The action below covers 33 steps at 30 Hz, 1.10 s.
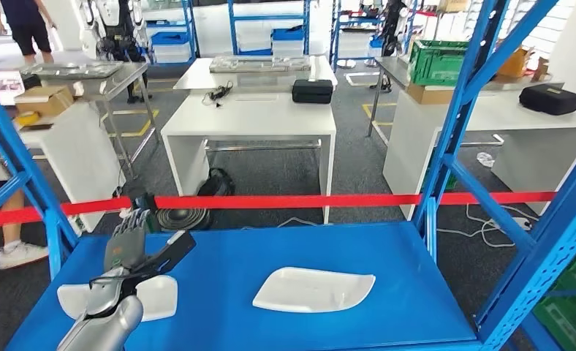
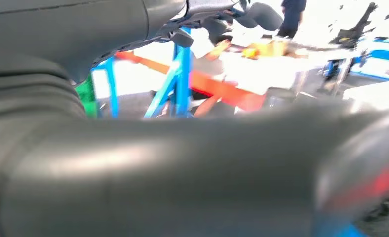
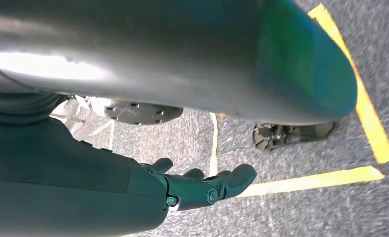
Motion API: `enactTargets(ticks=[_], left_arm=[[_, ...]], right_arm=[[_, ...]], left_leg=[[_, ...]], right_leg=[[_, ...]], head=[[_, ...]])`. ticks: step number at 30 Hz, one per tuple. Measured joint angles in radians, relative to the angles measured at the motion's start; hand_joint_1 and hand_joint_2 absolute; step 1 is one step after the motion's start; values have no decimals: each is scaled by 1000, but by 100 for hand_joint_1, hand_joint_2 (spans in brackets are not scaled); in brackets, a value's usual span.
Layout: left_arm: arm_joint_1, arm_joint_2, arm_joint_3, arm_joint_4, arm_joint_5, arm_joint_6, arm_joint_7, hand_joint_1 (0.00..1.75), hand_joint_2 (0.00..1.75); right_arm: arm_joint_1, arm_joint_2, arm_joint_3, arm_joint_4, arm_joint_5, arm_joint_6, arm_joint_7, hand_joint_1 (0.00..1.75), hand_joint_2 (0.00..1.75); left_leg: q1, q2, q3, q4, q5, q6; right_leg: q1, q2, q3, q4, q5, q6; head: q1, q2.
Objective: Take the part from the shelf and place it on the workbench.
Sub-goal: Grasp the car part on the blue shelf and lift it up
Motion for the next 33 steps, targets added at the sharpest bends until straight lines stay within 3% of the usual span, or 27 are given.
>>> enactTargets(ticks=[2,3,4,5,7,8,10,12,14,19,21,24,26,33], left_arm=[[11,0,5,6,13,-18,-21,0,175],[17,0,8,9,22,-31,-36,0,175],[21,0,11,10,35,-49,-55,0,175],[23,1,17,11,56,-73,-81,0,175],[21,4,37,11,121,-151,-155,0,175],[19,6,55,12,170,-215,-202,0,175],[17,8,99,12,264,-354,-281,0,175],[13,9,144,10,319,-441,-318,0,175],[7,10,178,9,333,-464,-329,0,175],[0,12,222,6,339,-475,-331,0,175],[0,13,230,6,341,-476,-331,0,175],[-1,14,244,6,366,-527,-348,0,175],[-3,16,260,5,409,-632,-383,0,175],[6,37,295,-38,585,-1046,-523,0,175]], right_arm=[[2,1,0,0,0,0,0,0,0],[4,1,0,0,0,0,0,0,0],[5,1,0,0,1,0,0,0,0],[6,1,0,0,1,0,0,0,0],[5,1,0,0,1,0,0,0,0],[4,0,0,0,1,0,0,0,0],[5,0,0,0,0,1,0,0,0],[5,0,0,0,-1,2,0,0,0],[4,-1,0,0,-1,2,0,0,0],[3,-1,0,0,-1,3,0,0,0],[1,-1,0,0,-1,3,0,0,0],[0,-1,0,0,-2,3,0,0,0],[1,-1,0,0,-4,3,0,0,0],[2,-1,-11,0,-21,3,0,0,0]], left_leg=[[3,1,-69,110,-44,-9],[5,2,-99,141,-54,-15],[9,3,-118,143,-42,-22],[14,5,-122,113,-5,-28],[23,8,-100,-7,100,-43],[24,10,-88,-65,124,-45],[22,12,-77,-114,137,-31],[22,13,-75,-114,142,-14],[21,11,-77,-112,142,-11],[16,4,-76,-111,138,1],[15,4,-76,-110,137,3],[12,4,-76,-108,136,4],[12,4,-76,-108,136,5],[12,6,-75,-109,138,2]], right_leg=[[-6,2,23,-9,-12,0],[-9,3,32,-9,-19,2],[-11,4,41,-8,-27,5],[-14,4,50,-7,-34,10],[-20,6,68,-3,-49,21],[-21,7,73,-1,-54,28],[-19,9,73,6,-65,41],[-14,9,71,12,-70,36],[-13,7,73,11,-69,23],[-14,0,82,1,-69,22],[-15,-1,82,-1,-69,27],[-19,-1,82,-1,-70,49],[-20,-1,82,-1,-70,59],[-17,0,79,4,-71,59]], head=[[-4,0],[-6,0],[-7,0],[-8,0],[-9,0],[-11,0],[-12,0],[-9,0],[-5,0],[-1,0],[0,0],[0,0],[0,0],[0,0]])
